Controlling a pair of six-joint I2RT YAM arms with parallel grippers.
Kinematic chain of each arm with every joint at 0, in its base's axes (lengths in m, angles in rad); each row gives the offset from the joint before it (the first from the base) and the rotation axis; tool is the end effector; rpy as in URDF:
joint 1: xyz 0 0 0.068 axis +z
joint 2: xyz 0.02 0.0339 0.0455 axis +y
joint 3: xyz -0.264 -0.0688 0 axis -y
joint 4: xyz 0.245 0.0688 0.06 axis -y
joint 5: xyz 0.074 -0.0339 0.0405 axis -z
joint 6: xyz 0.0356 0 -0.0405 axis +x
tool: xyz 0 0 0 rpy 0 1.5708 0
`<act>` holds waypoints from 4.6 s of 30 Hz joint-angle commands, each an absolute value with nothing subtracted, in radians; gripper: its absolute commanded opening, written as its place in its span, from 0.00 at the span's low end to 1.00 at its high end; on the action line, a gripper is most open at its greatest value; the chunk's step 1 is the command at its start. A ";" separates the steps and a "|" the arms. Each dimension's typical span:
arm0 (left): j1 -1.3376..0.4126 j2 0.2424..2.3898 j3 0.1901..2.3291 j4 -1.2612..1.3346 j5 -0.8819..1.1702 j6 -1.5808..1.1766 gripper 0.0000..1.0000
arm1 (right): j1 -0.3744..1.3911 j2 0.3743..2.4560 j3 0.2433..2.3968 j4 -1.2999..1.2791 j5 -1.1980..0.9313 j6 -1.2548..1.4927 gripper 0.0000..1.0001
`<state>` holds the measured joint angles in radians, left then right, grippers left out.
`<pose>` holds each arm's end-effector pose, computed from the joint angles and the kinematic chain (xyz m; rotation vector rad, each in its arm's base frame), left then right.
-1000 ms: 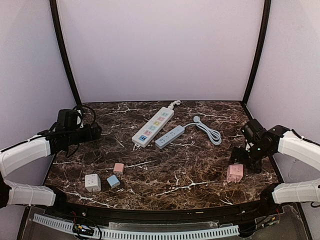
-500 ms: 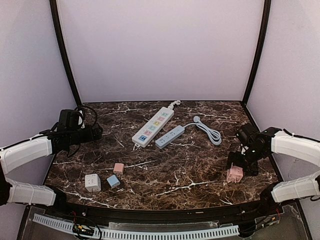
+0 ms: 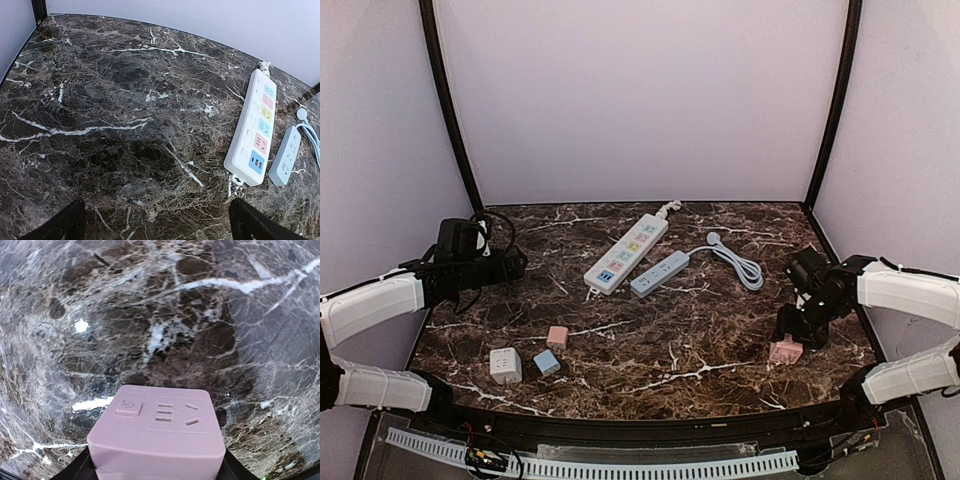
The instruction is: Insert the plug
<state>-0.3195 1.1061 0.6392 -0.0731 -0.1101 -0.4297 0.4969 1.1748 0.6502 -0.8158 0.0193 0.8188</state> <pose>0.2303 -0.0721 0.2366 -0.1832 2.1169 -0.3313 0.1632 0.0877 0.1796 0.4747 2.9033 0.1857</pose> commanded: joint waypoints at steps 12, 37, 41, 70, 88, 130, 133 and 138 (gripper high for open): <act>-0.336 1.120 0.618 0.108 0.104 -0.425 1.00 | 0.567 1.058 0.695 -0.375 -0.035 0.690 0.51; -0.573 1.140 0.645 0.361 0.134 -0.303 1.00 | 0.673 1.203 0.644 0.403 0.048 0.899 0.44; -0.643 1.203 0.676 0.414 0.113 -0.279 1.00 | 0.738 1.264 0.682 0.477 0.109 0.965 0.43; -0.868 1.617 0.914 0.708 0.285 -0.179 1.00 | 0.919 1.468 0.769 0.813 0.030 1.050 0.47; -0.919 1.671 0.888 0.878 0.072 0.040 0.96 | 0.917 1.467 0.666 1.008 -0.069 1.244 0.49; -0.934 1.528 0.731 0.997 0.138 0.119 0.01 | 0.891 1.387 0.732 0.667 -0.198 1.114 0.89; -0.934 1.511 0.724 0.976 0.185 0.114 0.01 | 0.882 1.389 0.755 0.607 -0.262 1.071 0.94; -0.934 1.483 0.719 0.939 0.245 0.093 0.01 | 0.862 1.385 0.800 0.514 -0.373 0.959 0.96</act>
